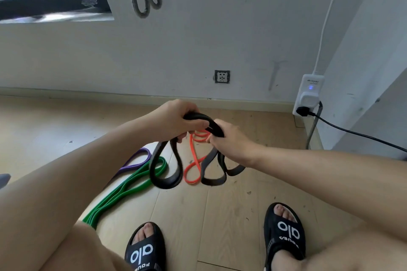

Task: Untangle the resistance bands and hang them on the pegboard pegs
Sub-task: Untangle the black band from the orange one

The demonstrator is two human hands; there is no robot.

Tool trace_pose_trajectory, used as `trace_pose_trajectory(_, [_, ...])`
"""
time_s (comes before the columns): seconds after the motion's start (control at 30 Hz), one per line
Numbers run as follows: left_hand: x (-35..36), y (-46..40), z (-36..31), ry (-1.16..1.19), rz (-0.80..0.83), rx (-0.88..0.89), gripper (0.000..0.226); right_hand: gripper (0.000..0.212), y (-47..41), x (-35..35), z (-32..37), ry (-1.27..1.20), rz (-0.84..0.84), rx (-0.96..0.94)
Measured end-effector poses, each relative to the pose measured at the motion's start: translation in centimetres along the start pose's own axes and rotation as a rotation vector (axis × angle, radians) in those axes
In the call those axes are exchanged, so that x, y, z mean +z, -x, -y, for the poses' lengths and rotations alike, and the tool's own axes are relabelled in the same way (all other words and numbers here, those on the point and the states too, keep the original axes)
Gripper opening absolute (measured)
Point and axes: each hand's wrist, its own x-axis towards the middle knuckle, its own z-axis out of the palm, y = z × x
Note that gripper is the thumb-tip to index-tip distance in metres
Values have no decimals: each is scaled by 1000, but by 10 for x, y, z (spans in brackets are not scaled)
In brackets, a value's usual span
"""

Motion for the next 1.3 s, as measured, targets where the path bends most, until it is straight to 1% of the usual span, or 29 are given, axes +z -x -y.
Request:
trace_pose_trajectory(0.07, [6,-8,7,-77,45,-6,21,11,-2,-20,-3,90,91,13])
trace_pose_trajectory(0.13, [17,-15,15,-182,157,-6,16,15,-5,-42,-11,280,234,21])
trace_pose_trajectory(0.2, [31,-25,22,-295,269,6,25,16,-8,-59,-27,460,324,48])
trace_pose_trajectory(0.23, [39,-31,23,-335,307,15,27,18,-9,-65,-37,512,352,63])
trace_pose_trajectory(0.33, [66,-57,23,-413,367,64,34,17,-8,-80,-74,590,387,109])
trace_pose_trajectory(0.47, [110,-103,34,-397,428,29,27,12,-9,-95,-140,587,348,206])
trace_pose_trajectory(0.53, [139,-125,48,-384,432,2,26,12,-14,-93,-178,549,320,267])
trace_pose_trajectory(0.63, [189,-149,68,-372,441,-53,23,13,-25,-76,-233,475,341,345])
trace_pose_trajectory(0.73, [236,-171,90,-294,453,-136,22,7,-42,-54,-287,553,386,382])
trace_pose_trajectory(0.77, [251,-177,97,-272,456,-154,24,8,-48,-48,-303,591,397,397])
trace_pose_trajectory(0.83, [280,-190,108,-279,429,-145,25,14,-58,-37,-336,641,409,450])
trace_pose_trajectory(0.9, [306,-206,115,-303,366,-107,25,19,-67,-34,-364,660,417,514])
trace_pose_trajectory(0.97, [325,-222,120,-350,357,-66,20,29,-73,-36,-386,673,398,546])
trace_pose_trajectory(1.03, [337,-238,123,-376,362,-35,22,39,-75,-43,-400,706,361,540])
trace_pose_trajectory(1.13, [344,-251,131,-454,286,38,29,34,-73,-49,-409,727,349,479])
trace_pose_trajectory(1.2, [347,-254,136,-554,230,99,31,37,-70,-53,-411,744,356,438])
trace_pose_trajectory(1.3, [349,-250,139,-642,181,153,41,36,-67,-54,-412,879,339,326])
